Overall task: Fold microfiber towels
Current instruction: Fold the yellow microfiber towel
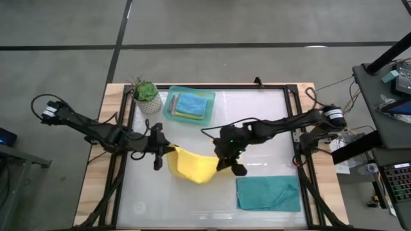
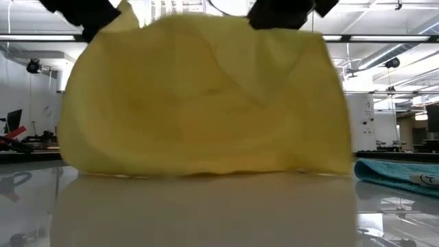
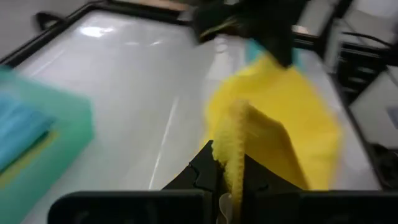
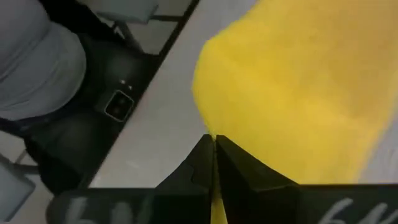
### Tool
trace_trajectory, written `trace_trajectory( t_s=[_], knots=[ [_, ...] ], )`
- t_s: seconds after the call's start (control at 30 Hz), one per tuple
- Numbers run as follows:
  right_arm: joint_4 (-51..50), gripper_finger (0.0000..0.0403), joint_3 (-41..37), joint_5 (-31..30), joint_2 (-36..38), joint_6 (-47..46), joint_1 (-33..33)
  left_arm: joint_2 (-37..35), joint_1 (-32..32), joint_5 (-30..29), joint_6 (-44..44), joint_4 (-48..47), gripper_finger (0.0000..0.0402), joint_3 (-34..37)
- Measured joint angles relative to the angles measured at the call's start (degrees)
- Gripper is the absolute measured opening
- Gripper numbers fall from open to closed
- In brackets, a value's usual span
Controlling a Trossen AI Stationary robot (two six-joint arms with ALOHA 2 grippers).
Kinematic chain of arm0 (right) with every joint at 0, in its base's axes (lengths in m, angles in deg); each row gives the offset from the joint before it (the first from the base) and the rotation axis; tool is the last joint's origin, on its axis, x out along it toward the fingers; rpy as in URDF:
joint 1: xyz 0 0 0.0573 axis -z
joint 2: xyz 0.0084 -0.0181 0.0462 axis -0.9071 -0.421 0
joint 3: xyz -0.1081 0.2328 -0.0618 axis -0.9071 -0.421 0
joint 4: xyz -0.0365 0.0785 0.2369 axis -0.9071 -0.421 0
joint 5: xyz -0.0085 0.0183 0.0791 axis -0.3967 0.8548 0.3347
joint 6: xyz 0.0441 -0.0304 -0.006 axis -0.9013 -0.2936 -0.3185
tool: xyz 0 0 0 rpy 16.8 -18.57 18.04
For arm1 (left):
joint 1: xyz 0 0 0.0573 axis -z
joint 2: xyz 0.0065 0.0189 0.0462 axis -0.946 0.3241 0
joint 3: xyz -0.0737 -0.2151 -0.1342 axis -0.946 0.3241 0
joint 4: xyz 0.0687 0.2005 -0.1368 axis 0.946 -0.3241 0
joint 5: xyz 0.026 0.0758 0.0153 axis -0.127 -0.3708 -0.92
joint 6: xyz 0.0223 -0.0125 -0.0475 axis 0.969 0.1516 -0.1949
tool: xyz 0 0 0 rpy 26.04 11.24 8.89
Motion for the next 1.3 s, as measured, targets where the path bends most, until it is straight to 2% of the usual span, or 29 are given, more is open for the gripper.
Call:
trace_trajectory(
  t_s=[0.03, 0.13, 0.3, 0.4, 0.53, 0.67, 0.8, 0.93, 1.13, 1.3],
  knots=[
    [0.2, 0.0008, -0.9, -1.9, 1.0, -1.0, 0.0, 0.2, -0.1, -1.5, -1.8, -0.1, 0.0, 0.8],
    [0.6, 0.0008, -4.4, -13.4, 3.2, -6.1, 1.5, 1.9, -0.4, -6.1, -8.4, -1.7, 0.0, 4.1],
    [0.8, 0.0009, -13.7, -27.8, 2.4, -16.9, 5.8, 6.4, -3.8, -8.4, -16.2, -1.6, 0.0, 8.9],
    [2.9, 0.0014, -17.5, -28.6, 1.7, -21.5, 9.0, 9.2, -6.3, -8.7, -16.6, -1.7, 0.0, 9.6],
    [4.2, 0.004, -19.5, -28.9, 1.8, -22.6, 12.2, 12.8, -9.0, -9.4, -14.9, -1.4, 0.0, 8.9],
    [4.1, 0.0081, -19.1, -29.1, 2.3, -20.3, 15.5, 15.8, -10.3, -14.4, -14.9, -1.6, 0.0, 8.5],
    [3.8, 0.0121, -18.1, -27.1, 3.3, -14.7, 17.3, 17.5, -11.2, -15.7, -14.7, -1.4, 0.0, 8.1],
    [3.9, 0.0145, -17.7, -21.4, 4.6, -5.8, 15.6, 18.5, -11.4, -15.7, -14.5, -1.6, 0.0, 8.2],
    [3.7, 0.0144, -17.7, -21.6, 4.5, -1.0, 8.8, 18.1, -11.4, -15.8, -13.1, -1.6, 0.0, 8.3],
    [2.6, 0.0135, -17.7, -28.8, 3.2, 1.6, 3.0, 17.7, -11.4, -15.9, -12.8, -1.5, 0.0, 8.3]
  ],
)
